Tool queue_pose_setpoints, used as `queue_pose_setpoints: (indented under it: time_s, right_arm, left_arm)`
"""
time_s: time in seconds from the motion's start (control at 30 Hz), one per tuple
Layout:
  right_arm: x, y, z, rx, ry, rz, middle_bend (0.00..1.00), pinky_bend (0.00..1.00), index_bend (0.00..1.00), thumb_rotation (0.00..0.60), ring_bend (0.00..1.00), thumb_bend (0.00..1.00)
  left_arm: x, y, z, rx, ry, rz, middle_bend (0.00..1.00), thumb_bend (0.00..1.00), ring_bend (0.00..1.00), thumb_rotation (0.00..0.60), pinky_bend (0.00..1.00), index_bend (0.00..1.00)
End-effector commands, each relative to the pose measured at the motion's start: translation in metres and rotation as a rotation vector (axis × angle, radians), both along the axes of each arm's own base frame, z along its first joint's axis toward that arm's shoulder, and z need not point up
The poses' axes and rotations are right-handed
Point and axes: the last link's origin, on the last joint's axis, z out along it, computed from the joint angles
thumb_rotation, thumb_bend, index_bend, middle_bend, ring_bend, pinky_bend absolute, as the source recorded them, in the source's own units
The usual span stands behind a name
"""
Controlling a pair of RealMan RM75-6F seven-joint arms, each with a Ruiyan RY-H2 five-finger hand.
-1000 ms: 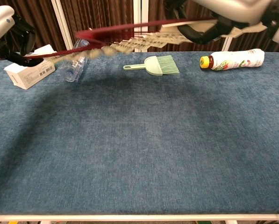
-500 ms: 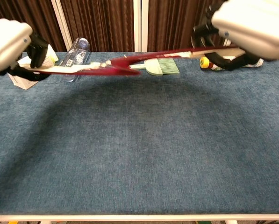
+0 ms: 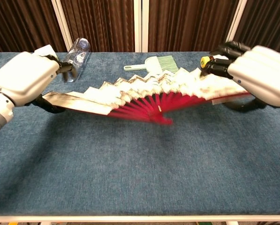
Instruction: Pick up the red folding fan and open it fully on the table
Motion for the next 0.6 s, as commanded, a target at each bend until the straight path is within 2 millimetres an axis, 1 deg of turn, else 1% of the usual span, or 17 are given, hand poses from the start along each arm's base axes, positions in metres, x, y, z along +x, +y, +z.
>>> queue_pose_setpoints:
  time_s: [0.03, 0.13, 0.27, 0.37, 0.5, 0.6]
  right_arm:
    - [-0.006, 0.003, 0.001, 0.054, -0.02, -0.08, 0.0, 0.0, 0.0, 0.6, 0.0, 0.0]
    - [-0.009, 0.003, 0.005, 0.137, -0.052, -0.188, 0.0, 0.0, 0.0, 0.6, 0.0, 0.0]
    - [-0.012, -0.001, 0.014, 0.187, -0.014, -0.266, 0.0, 0.0, 0.0, 0.6, 0.0, 0.0]
    - [-0.01, -0.001, 0.021, 0.206, -0.027, -0.294, 0.0, 0.0, 0.0, 0.6, 0.0, 0.0]
    - [-0.012, -0.002, 0.034, 0.202, -0.062, -0.32, 0.0, 0.0, 0.0, 0.6, 0.0, 0.0]
    - [-0.014, -0.002, 0.045, 0.182, -0.105, -0.334, 0.0, 0.0, 0.0, 0.6, 0.0, 0.0]
  left_arm:
    - [0.004, -0.004, 0.001, -0.069, -0.037, 0.018, 0.13, 0.0, 0.03, 0.6, 0.22, 0.13]
    - [0.008, -0.007, 0.004, -0.13, -0.072, 0.018, 0.09, 0.0, 0.01, 0.6, 0.17, 0.1]
    - [0.012, -0.008, 0.011, -0.194, -0.074, 0.04, 0.03, 0.0, 0.0, 0.6, 0.11, 0.07]
    - [0.012, -0.007, 0.017, -0.232, -0.069, 0.073, 0.02, 0.0, 0.0, 0.6, 0.09, 0.07]
    - [0.01, -0.008, 0.029, -0.35, -0.037, 0.169, 0.02, 0.0, 0.0, 0.6, 0.09, 0.07]
    - [0.012, -0.002, 0.042, -0.329, -0.028, 0.191, 0.02, 0.0, 0.0, 0.6, 0.08, 0.07]
